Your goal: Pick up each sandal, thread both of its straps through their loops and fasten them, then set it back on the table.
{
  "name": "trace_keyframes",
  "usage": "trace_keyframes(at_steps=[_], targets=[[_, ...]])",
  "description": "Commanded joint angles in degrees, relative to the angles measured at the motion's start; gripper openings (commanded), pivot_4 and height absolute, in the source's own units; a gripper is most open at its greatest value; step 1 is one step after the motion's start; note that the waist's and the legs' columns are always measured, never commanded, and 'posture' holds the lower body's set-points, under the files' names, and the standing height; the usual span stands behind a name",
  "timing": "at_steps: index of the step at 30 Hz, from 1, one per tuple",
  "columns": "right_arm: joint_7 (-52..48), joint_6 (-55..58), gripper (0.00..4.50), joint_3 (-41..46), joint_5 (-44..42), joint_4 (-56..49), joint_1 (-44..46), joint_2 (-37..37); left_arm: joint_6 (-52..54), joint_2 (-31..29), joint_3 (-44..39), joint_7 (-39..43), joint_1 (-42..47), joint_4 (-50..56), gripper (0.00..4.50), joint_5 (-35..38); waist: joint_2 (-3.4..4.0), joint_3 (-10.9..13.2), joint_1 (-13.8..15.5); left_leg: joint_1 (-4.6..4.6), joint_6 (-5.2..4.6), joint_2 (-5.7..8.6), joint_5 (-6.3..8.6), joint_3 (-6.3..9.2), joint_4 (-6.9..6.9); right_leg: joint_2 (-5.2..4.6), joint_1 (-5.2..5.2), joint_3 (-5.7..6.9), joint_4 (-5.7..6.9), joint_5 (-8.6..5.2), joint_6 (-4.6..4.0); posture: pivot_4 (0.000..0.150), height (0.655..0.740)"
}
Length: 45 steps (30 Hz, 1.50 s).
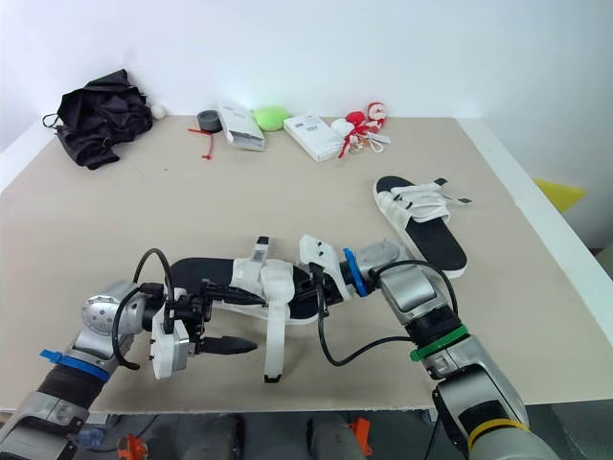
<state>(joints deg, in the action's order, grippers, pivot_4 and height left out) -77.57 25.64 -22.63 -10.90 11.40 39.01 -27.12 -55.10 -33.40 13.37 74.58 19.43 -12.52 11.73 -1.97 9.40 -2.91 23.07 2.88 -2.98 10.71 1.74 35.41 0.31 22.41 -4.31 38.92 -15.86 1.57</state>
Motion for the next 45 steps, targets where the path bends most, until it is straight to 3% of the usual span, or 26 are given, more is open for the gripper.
trace_keyframes(at_steps=[1,4,8,11,15,20,28,30,31,32,33,36,38,39,43,45], targets=[[-0.6,0.7,0.00,-4.4,3.1,2.6,-1.7,0.0,7.5,-3.7,1.8,1.8,-2.9,2.9,4.40,4.8,0.02,0.0,-0.1,0.00,0.00,-0.01,0.00,0.00,0.00,0.01,0.00,0.00,0.00,0.00,-0.01,0.150,0.7400],[-0.7,0.5,0.00,-4.5,3.2,3.1,-1.6,0.0,32.3,-10.0,2.5,0.8,-9.0,13.8,4.40,14.7,0.04,0.0,-0.2,-0.01,-0.12,-0.14,0.08,-0.03,-0.03,0.14,0.05,-0.02,0.02,-0.06,-0.13,0.150,0.7400],[-0.9,0.5,0.00,-4.5,3.2,3.2,-1.6,0.2,73.9,-21.7,2.2,-7.0,-13.2,31.2,4.40,38.9,0.02,0.1,-0.1,0.01,-0.14,-0.46,0.14,0.06,-0.04,0.35,0.11,0.10,0.11,-0.14,-0.33,0.150,0.7400],[-1.1,1.2,0.00,-4.8,3.0,2.1,-1.9,0.1,93.1,-26.3,1.2,-12.7,-14.0,36.6,4.40,54.9,0.27,0.2,-0.1,-0.09,-0.13,-0.55,0.14,0.05,-0.07,0.40,0.07,0.15,0.13,-0.19,-0.48,0.150,0.7400],[-1.1,2.3,0.00,-4.9,2.6,0.4,-2.9,-0.2,101.5,-23.2,0.1,-19.5,-12.6,36.3,4.40,57.1,0.34,0.3,0.0,-0.16,-0.12,-0.51,0.18,0.00,-0.10,0.41,0.06,0.12,0.12,-0.25,-0.54,0.150,0.7400],[-0.8,4.1,0.00,-4.7,2.2,-2.0,-3.9,-1.0,108.1,-13.9,2.6,-28.1,-7.1,34.0,4.40,52.6,0.31,0.3,0.2,-0.15,-0.06,-0.49,0.28,0.04,-0.10,0.45,0.05,0.14,0.12,-0.34,-0.57,0.150,0.7400],[0.0,6.1,0.00,-4.0,1.9,-4.3,-4.6,-2.2,115.5,-7.5,3.1,-28.8,-4.5,35.7,4.40,51.6,0.30,0.3,0.2,-0.13,0.15,-0.45,0.49,0.03,-0.08,0.43,0.02,0.07,0.10,-0.52,-0.45,0.150,0.7400],[0.0,6.3,0.00,-3.8,1.9,-4.5,-4.6,-2.5,116.9,-7.6,2.1,-27.6,-4.6,36.1,4.18,53.1,0.29,0.2,0.2,-0.13,0.17,-0.43,0.53,0.03,-0.08,0.41,0.00,0.07,0.10,-0.58,-0.44,0.150,0.7400],[0.1,6.3,0.00,-3.7,1.8,-4.7,-4.7,-2.6,117.5,-7.9,1.7,-26.6,-4.7,36.5,3.71,53.6,0.29,0.2,0.2,-0.12,0.21,-0.41,0.55,0.03,-0.06,0.39,0.00,0.07,0.10,-0.60,-0.42,0.150,0.7400],[0.1,6.4,0.00,-3.7,1.8,-4.7,-4.7,-2.7,118.2,-8.5,1.1,-25.5,-4.8,36.9,3.63,54.3,0.29,0.2,0.2,-0.12,0.22,-0.38,0.57,0.03,-0.05,0.36,-0.01,0.06,0.10,-0.61,-0.40,0.150,0.7400],[0.1,6.5,0.00,-3.6,1.8,-4.7,-4.6,-2.7,118.8,-9.0,0.8,-24.6,-4.9,37.2,3.05,54.6,0.29,0.3,0.2,-0.12,0.22,-0.38,0.57,0.03,-0.05,0.36,-0.01,0.06,0.10,-0.62,-0.39,0.150,0.7400],[0.1,6.5,0.00,-3.6,1.8,-4.6,-4.5,-2.7,119.6,-9.0,0.3,-23.8,-4.9,37.4,2.37,54.3,0.29,0.2,0.2,-0.12,0.23,-0.35,0.57,0.03,-0.04,0.34,-0.02,0.06,0.10,-0.63,-0.38,0.150,0.7400],[0.3,6.4,0.00,-3.7,1.9,-4.5,-4.5,-2.5,119.8,-8.5,0.0,-24.0,-4.8,37.5,1.43,53.9,0.29,0.2,0.2,-0.12,0.23,-0.35,0.57,0.03,-0.02,0.33,-0.03,0.06,0.10,-0.63,-0.38,0.150,0.7400],[0.3,6.3,0.00,-3.7,1.9,-4.4,-4.4,-2.4,119.9,-8.4,-0.1,-23.9,-4.8,37.4,1.36,53.8,0.29,0.2,0.2,-0.12,0.23,-0.34,0.57,0.03,-0.02,0.33,-0.02,0.06,0.10,-0.63,-0.38,0.150,0.7400],[0.4,6.1,0.00,-3.8,2.0,-4.1,-4.2,-2.0,120.6,-8.6,-0.7,-23.8,-4.8,37.5,0.06,53.9,0.29,0.2,0.2,-0.12,0.23,-0.35,0.57,0.03,-0.02,0.33,-0.03,0.06,0.10,-0.63,-0.38,0.150,0.7400],[0.4,5.9,0.00,-3.9,2.0,-3.9,-4.1,-1.9,121.2,-9.3,-1.1,-23.2,-4.7,37.6,0.06,53.9,0.29,0.2,0.2,-0.12,0.23,-0.35,0.58,0.03,-0.02,0.33,-0.03,0.06,0.10,-0.63,-0.38,0.150,0.7400]])
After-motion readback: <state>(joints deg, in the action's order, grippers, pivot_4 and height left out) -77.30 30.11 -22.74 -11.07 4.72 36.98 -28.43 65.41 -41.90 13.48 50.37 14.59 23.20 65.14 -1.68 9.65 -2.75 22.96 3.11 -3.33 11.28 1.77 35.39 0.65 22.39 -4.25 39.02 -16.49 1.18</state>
